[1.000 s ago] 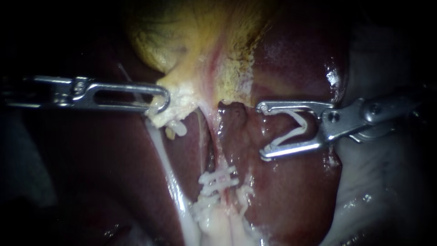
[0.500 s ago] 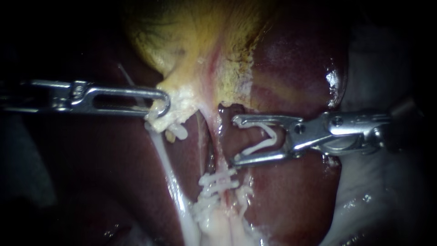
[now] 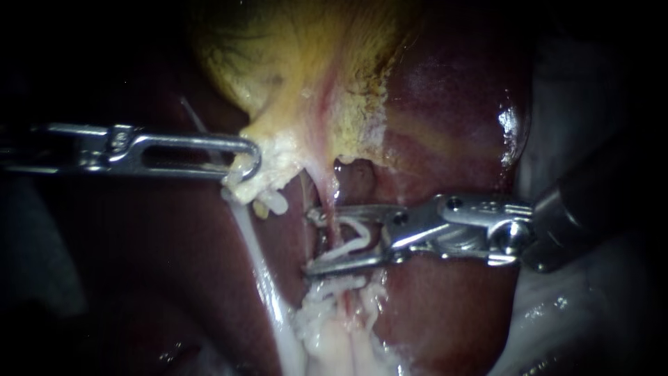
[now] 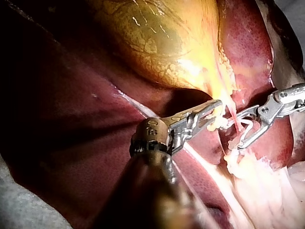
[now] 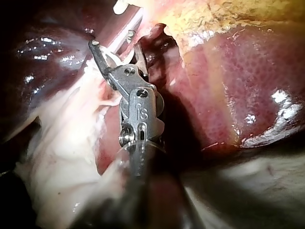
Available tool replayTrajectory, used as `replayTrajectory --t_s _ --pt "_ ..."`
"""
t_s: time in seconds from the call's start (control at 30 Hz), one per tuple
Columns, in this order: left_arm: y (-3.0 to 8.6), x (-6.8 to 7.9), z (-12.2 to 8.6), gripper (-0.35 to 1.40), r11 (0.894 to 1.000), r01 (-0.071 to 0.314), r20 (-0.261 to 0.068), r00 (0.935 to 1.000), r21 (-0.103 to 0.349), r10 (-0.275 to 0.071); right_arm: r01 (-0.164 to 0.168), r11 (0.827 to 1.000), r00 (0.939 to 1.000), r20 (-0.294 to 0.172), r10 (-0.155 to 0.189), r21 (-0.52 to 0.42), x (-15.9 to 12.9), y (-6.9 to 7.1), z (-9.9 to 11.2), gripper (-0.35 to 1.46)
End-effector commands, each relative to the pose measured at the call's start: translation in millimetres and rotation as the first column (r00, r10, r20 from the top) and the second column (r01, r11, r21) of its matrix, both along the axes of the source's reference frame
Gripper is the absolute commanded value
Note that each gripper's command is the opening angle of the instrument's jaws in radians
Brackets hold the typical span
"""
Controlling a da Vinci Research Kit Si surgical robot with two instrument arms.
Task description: Clipping third clip right tube
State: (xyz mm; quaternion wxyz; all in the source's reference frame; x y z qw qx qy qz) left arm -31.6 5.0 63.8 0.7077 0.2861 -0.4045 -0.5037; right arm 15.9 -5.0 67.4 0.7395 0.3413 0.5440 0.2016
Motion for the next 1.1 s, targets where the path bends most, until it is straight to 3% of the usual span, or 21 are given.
replayTrajectory --t_s 0.03,0.27,0.57,0.67,0.83,1.0,1.07,1.1 --pt "0.1 0.1 0.1 -0.35 1.0 0.0 -0.001 1.0 -0.002 0.0 -0.01 1.0 0.9999 -0.011 0.011 0.025 0.0 0.0 -0.1 0.48" --pt "0.5 0.8 0.9 -0.35 1.0 -0.008 0.001 1.0 -0.008 0.008 -0.032 0.986 0.9938 -0.1 0.049 0.164 -0.8 1.4 -1.4 0.46" --pt "0.5 0.9 1.1 -0.35 1.0 -0.008 0.001 1.0 -0.009 0.008 -0.09 0.963 0.9717 -0.19 0.14 0.254 -1.3 5.0 -4.2 0.45" --pt "0.4 0.9 1.1 -0.35 1.0 -0.007 0.001 1.0 -0.009 0.007 -0.107 0.957 0.9658 -0.201 0.164 0.268 -1.3 5.9 -4.5 0.45" --pt "0.4 0.9 1.1 -0.35 1.0 -0.007 0.001 1.0 -0.009 0.007 -0.116 0.953 0.961 -0.211 0.179 0.281 -1.1 6.7 -4.6 0.44" --pt "0.4 0.8 1.1 -0.35 1.0 -0.007 0.001 1.0 -0.01 0.007 -0.118 0.949 0.9599 -0.211 0.184 0.294 -1.0 6.8 -4.6 0.42" --pt "0.4 0.8 1.1 -0.35 1.0 -0.007 0.001 1.0 -0.01 0.007 -0.12 0.947 0.9601 -0.207 0.187 0.299 -1.0 6.8 -4.6 0.37" --pt "0.4 0.8 1.1 -0.35 1.0 -0.007 0.001 1.0 -0.01 0.007 -0.131 0.944 0.96 -0.199 0.197 0.303 -1.1 6.8 -4.6 0.23"
